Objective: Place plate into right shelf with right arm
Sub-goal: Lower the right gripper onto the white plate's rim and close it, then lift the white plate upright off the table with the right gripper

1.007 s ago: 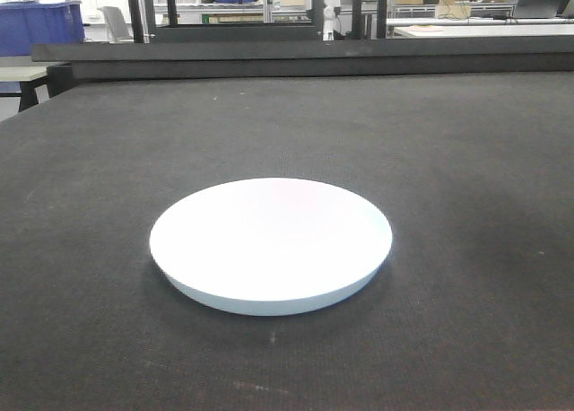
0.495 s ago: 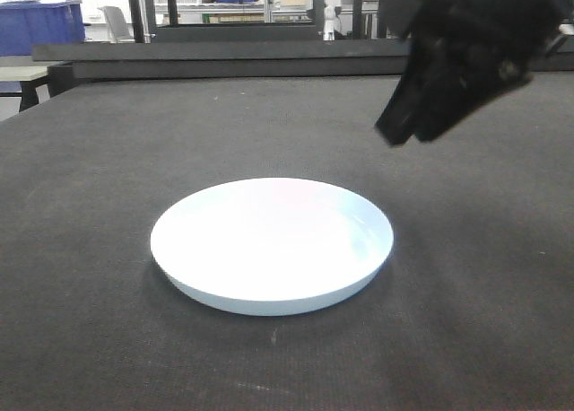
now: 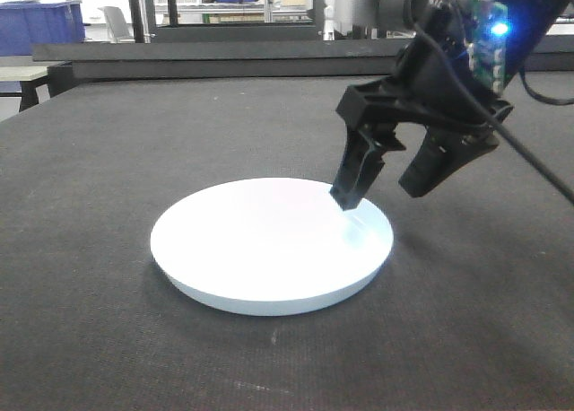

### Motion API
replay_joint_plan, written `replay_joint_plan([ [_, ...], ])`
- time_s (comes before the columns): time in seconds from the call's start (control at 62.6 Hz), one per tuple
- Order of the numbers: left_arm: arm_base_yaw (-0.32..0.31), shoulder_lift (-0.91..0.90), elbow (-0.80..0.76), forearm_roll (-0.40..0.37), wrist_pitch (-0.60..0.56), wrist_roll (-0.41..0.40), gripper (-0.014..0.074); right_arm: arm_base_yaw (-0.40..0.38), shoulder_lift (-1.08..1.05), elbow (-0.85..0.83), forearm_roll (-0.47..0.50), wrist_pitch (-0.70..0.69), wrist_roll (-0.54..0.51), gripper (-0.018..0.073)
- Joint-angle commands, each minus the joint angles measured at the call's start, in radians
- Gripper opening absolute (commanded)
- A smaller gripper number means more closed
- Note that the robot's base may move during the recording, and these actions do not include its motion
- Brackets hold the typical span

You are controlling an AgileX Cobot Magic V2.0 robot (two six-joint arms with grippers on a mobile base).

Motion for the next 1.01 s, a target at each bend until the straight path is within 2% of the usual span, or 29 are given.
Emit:
replay_joint_plan([
  [0.0,-0.005,-0.005,0.008,-0.004,-0.086,-0.003,-0.0047,0.001,-0.01,-0.035,0.014,-0.044,-0.01,0.0622],
  [0.112,-0.005,-0.005,0.008,-0.004,-0.086,-0.003,-0.0047,0.001,0.012,-0.035,0.014,-0.044,-0.01,0.0597],
  [0.208,-0.005,-0.005,0.008,-0.004,-0.086,-0.003,-0.0047,0.001,0.017,-0.035,0.014,-0.043,-0.01,0.051],
  [0.304,-0.005,-0.005,0.008,-0.004,-0.086,-0.003,-0.0047,0.001,0.02,-0.035,0.014,-0.043,-0.01,0.0385],
  [0.399,-0.005,-0.005,0.008,-0.004,-0.086,-0.003,-0.0047,0.001,0.025,-0.035,0.014,-0.039,-0.01,0.0318],
  [0.735,-0.005,-0.005,0.008,-0.004,-0.086,-0.003,-0.0047,0.001,0.037,-0.035,0.014,-0.058,-0.01,0.0297],
  [0.847,-0.005,-0.005,0.008,-0.004,-0.086,-0.003,-0.0047,-0.009,0.037,-0.035,0.014,-0.063,-0.01,0.02],
  [0.943,-0.005,-0.005,0.008,-0.004,-0.086,-0.003,-0.0047,-0.017,0.037,-0.035,0.014,-0.063,-0.01,0.0064],
  [0.991,-0.005,-0.005,0.008,-0.004,-0.086,-0.003,-0.0047,-0.021,0.037,-0.035,0.014,-0.066,-0.01,0.0058],
])
